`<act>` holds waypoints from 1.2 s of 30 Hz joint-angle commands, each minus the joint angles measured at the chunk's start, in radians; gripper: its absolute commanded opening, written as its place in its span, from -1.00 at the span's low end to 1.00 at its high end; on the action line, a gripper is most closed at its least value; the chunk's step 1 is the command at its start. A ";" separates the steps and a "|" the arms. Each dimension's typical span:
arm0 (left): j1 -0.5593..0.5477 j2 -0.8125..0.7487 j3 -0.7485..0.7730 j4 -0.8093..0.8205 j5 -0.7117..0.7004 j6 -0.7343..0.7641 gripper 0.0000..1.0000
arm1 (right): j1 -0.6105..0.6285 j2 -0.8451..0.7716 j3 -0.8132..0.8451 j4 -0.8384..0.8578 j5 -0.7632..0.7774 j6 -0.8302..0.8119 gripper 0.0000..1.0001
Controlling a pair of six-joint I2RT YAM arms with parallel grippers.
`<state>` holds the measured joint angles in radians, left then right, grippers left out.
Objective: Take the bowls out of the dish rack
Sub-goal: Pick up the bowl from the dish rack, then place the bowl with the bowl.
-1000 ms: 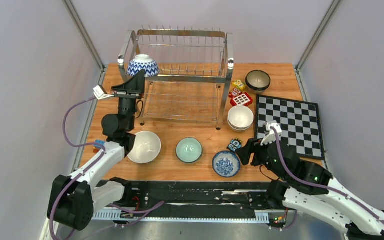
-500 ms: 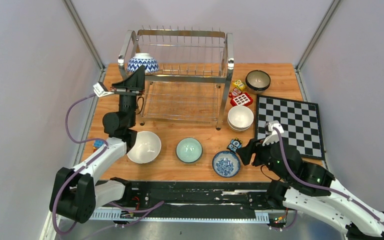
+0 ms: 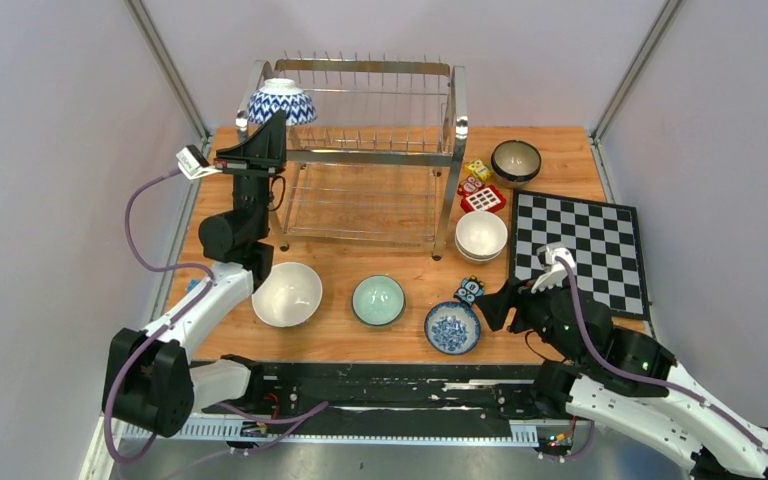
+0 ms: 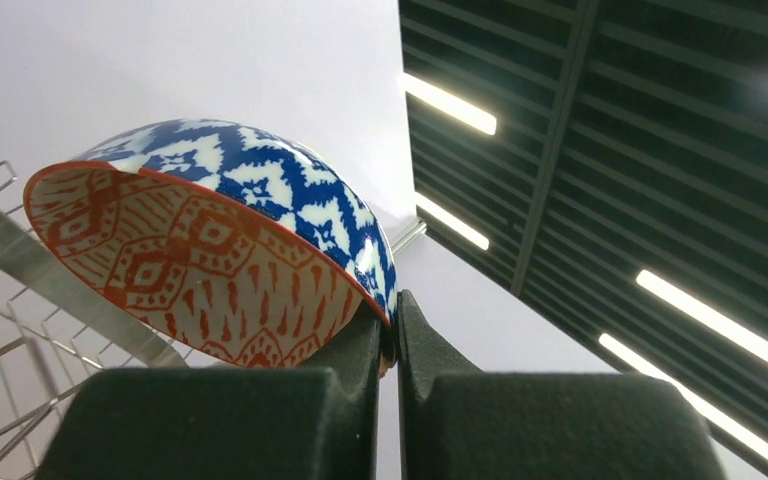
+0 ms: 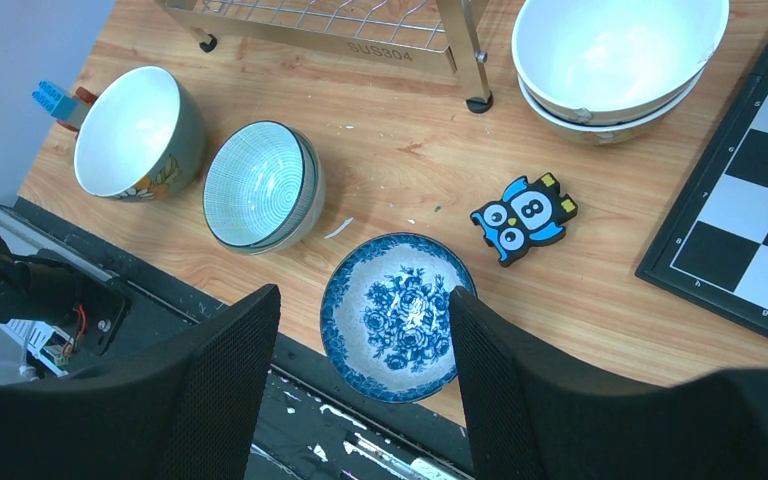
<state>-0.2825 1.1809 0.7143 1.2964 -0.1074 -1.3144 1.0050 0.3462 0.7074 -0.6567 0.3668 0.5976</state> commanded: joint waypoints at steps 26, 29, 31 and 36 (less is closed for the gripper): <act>-0.176 -0.393 0.557 -1.577 0.462 0.944 -1.00 | -0.009 0.140 0.277 -0.058 0.093 -0.253 0.33; -0.331 -0.397 0.572 -1.720 0.330 1.092 -1.00 | -0.009 0.192 0.322 -0.067 0.100 -0.269 0.33; -0.427 -0.415 0.550 -1.764 0.241 1.164 -1.00 | -0.010 0.222 0.349 -0.070 0.101 -0.276 0.33; -0.594 -0.394 0.545 -1.891 0.112 1.240 -1.00 | -0.009 0.303 0.443 -0.123 0.101 -0.261 0.33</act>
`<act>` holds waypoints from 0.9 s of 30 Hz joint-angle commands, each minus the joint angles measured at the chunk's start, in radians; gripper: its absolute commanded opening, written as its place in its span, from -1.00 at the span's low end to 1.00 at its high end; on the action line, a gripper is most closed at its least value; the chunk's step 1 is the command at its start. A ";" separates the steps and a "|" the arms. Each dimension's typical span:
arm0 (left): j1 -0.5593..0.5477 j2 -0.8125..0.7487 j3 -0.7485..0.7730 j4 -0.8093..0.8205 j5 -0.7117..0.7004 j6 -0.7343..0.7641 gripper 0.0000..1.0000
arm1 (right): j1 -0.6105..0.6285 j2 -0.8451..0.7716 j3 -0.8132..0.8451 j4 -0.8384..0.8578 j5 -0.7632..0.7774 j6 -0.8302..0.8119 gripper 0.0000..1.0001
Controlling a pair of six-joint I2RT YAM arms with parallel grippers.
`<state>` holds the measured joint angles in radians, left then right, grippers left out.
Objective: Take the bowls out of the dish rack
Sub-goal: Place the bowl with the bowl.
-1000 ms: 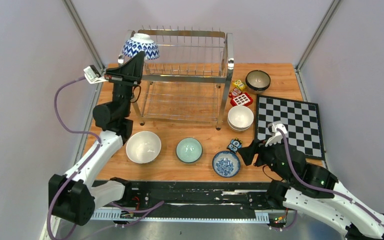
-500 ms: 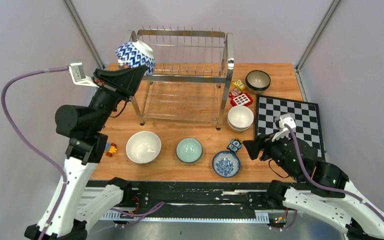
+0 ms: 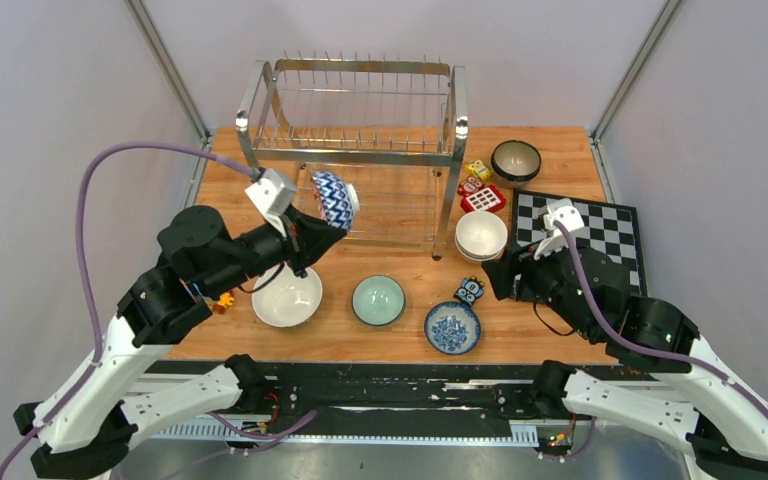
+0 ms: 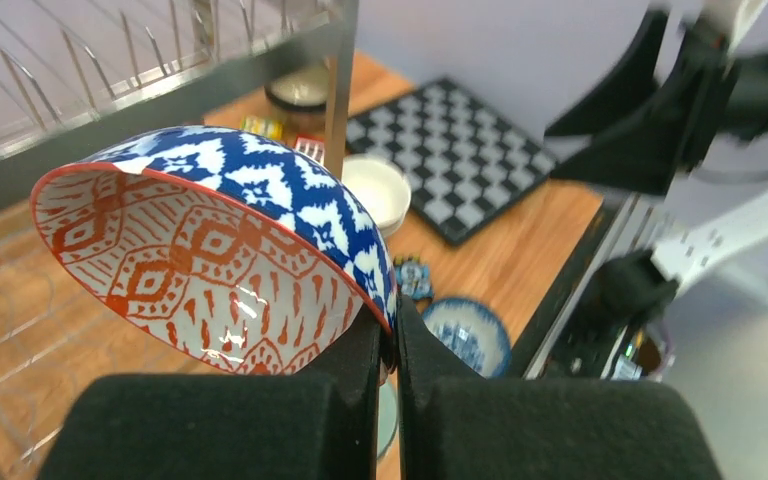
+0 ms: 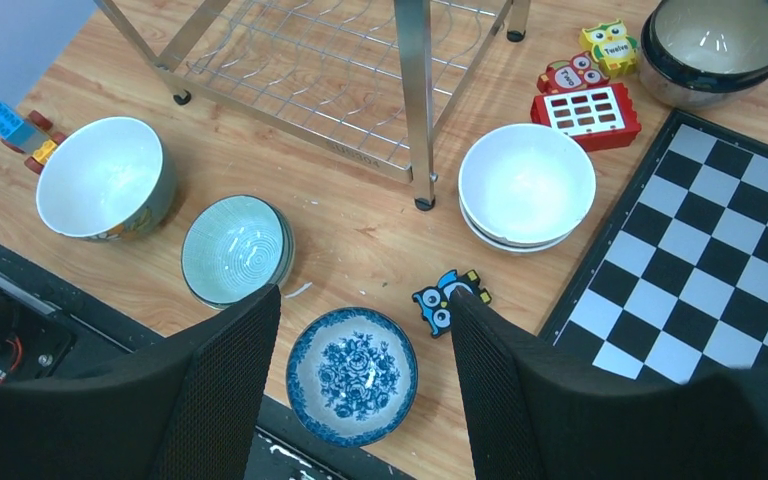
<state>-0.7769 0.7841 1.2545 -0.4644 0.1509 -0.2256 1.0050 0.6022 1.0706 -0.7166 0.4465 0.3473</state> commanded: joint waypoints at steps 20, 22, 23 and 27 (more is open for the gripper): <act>-0.857 0.245 -0.027 -0.340 -0.658 0.818 -1.00 | -0.010 0.454 0.575 -0.439 -0.242 0.012 0.40; -0.902 0.284 -0.046 -0.372 -0.688 0.868 -1.00 | -0.009 0.454 0.582 -0.448 -0.256 0.009 0.40; -0.924 0.302 -0.056 -0.385 -0.698 0.887 -1.00 | -0.009 0.456 0.587 -0.455 -0.261 0.007 0.41; -0.978 0.358 -0.104 -0.402 -0.722 0.963 -1.00 | -0.009 0.471 0.609 -0.492 -0.272 0.004 0.41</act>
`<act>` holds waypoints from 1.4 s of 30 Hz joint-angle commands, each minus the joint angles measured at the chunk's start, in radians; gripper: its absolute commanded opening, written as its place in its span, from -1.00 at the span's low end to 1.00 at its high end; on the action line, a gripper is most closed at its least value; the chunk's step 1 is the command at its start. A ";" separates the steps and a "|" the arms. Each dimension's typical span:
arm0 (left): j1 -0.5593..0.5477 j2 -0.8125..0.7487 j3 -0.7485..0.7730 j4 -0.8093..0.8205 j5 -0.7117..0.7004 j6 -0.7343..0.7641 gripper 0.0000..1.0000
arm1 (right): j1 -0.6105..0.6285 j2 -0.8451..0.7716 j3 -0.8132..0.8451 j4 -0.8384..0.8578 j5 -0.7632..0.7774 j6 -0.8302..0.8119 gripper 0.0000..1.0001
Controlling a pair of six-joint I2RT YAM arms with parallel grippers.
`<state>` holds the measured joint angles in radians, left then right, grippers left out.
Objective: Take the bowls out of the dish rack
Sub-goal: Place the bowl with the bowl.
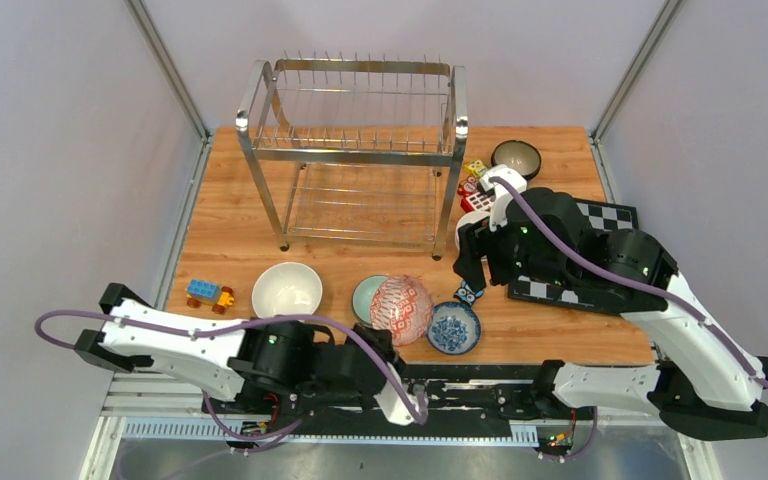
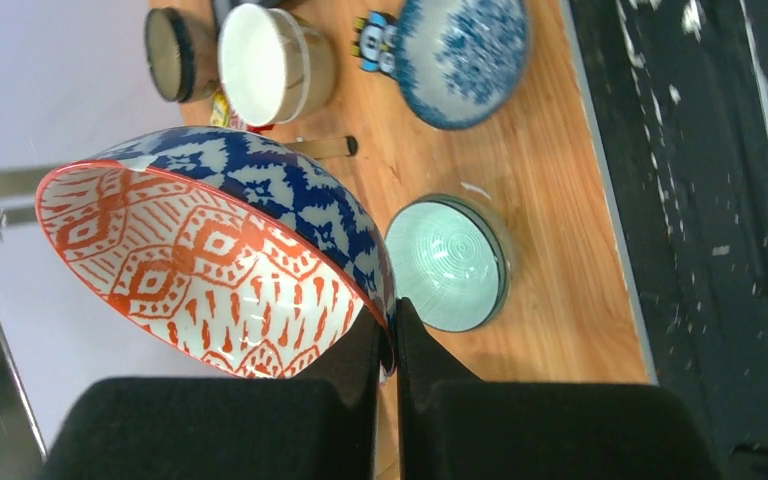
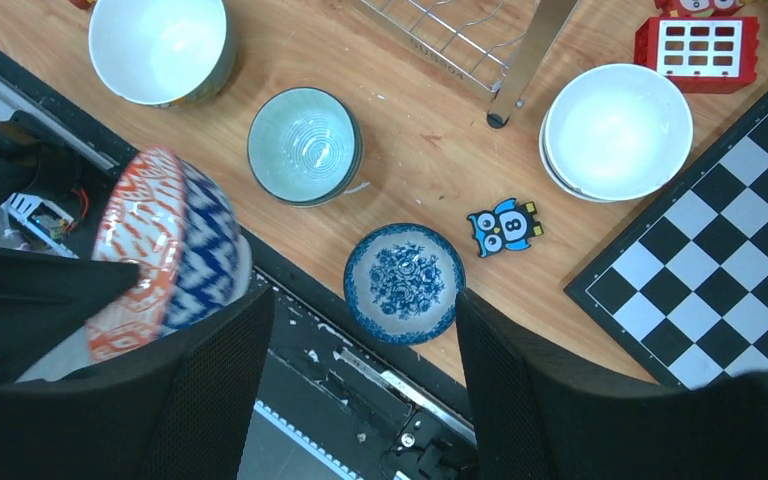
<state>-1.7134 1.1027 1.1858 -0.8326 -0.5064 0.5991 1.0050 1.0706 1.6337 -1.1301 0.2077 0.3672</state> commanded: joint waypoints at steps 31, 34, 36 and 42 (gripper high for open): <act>-0.090 0.183 -0.024 -0.038 -0.064 0.215 -1.00 | 0.198 0.082 -0.233 0.025 -0.100 0.063 0.05; -0.091 0.186 -0.026 -0.036 -0.065 0.211 -1.00 | 0.205 0.090 -0.251 0.040 -0.103 0.068 -0.03; -0.091 0.186 -0.028 -0.034 -0.064 0.207 -1.00 | 0.212 0.103 -0.252 0.042 -0.102 0.070 -0.10; -0.092 0.178 -0.029 -0.026 -0.057 0.191 -1.00 | 0.230 0.149 -0.252 0.040 -0.090 0.071 -0.30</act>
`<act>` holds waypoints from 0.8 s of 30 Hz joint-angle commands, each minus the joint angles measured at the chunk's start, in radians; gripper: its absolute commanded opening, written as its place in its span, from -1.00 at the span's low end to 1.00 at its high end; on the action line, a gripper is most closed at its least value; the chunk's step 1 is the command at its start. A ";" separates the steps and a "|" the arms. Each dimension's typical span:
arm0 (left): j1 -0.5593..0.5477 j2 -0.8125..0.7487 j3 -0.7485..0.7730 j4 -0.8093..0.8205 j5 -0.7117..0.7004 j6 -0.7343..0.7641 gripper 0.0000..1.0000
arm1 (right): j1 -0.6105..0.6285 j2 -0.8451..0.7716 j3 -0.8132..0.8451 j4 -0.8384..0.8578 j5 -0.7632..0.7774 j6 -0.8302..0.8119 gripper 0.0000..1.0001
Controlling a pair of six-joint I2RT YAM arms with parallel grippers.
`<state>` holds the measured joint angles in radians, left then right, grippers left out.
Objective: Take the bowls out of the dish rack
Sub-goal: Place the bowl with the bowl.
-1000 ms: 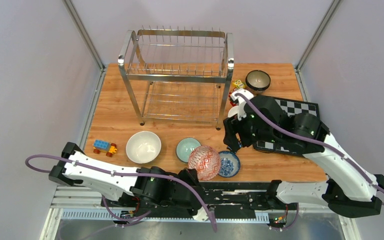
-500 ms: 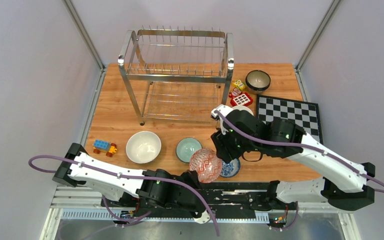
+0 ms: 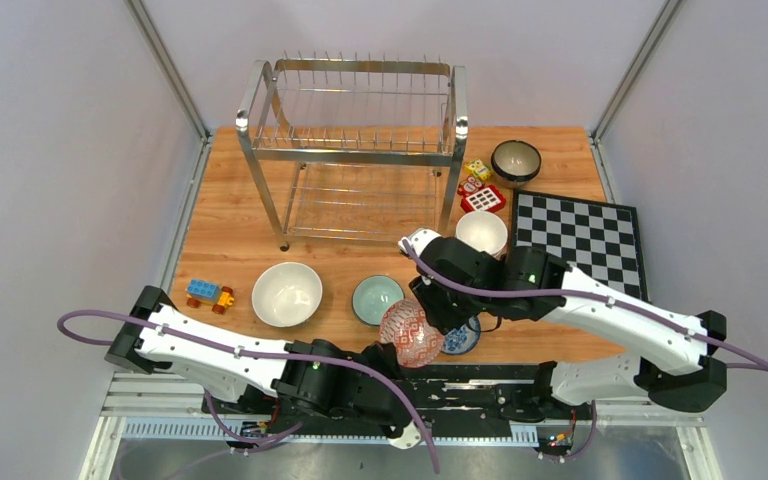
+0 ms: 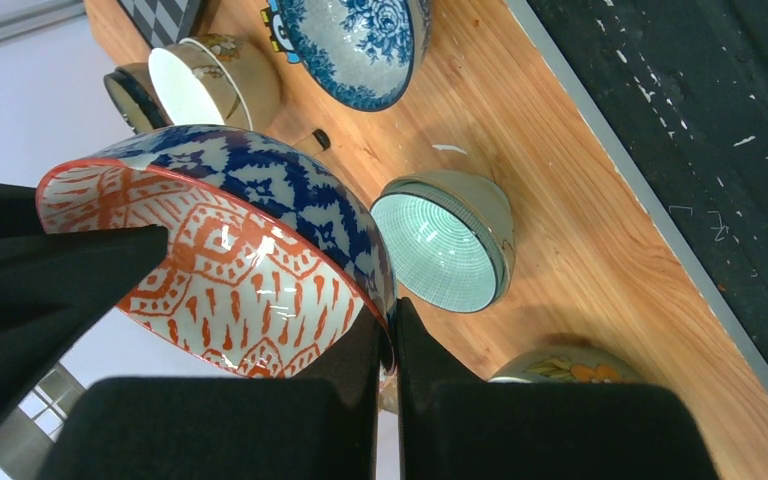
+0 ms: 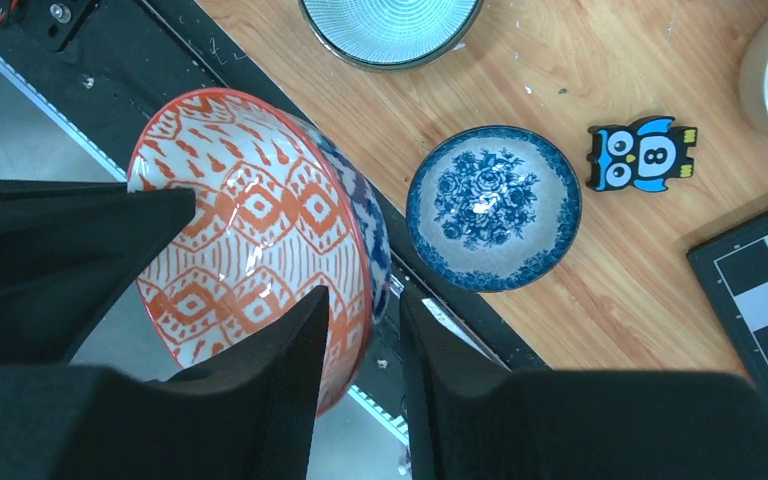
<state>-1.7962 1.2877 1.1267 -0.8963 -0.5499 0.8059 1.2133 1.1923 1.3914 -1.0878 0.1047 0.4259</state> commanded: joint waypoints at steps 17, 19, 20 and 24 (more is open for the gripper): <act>-0.009 -0.049 0.010 0.144 -0.216 -0.239 0.97 | 0.038 -0.028 -0.009 -0.035 0.198 0.064 -0.94; -0.009 -0.101 -0.019 0.188 -0.233 -0.284 1.00 | 0.036 -0.066 -0.031 -0.034 0.259 0.084 -0.94; -0.008 -0.128 -0.034 0.204 -0.247 -0.314 1.00 | 0.034 -0.085 -0.042 -0.034 0.289 0.093 -0.94; -0.006 -0.214 -0.078 0.227 -0.309 -0.457 1.00 | -0.004 -0.171 -0.109 -0.033 0.367 0.135 -0.94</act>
<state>-1.8023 1.1538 1.0809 -0.7300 -0.7689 0.5201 1.2354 1.0969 1.3342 -1.1007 0.3458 0.4961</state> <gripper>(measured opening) 0.996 0.066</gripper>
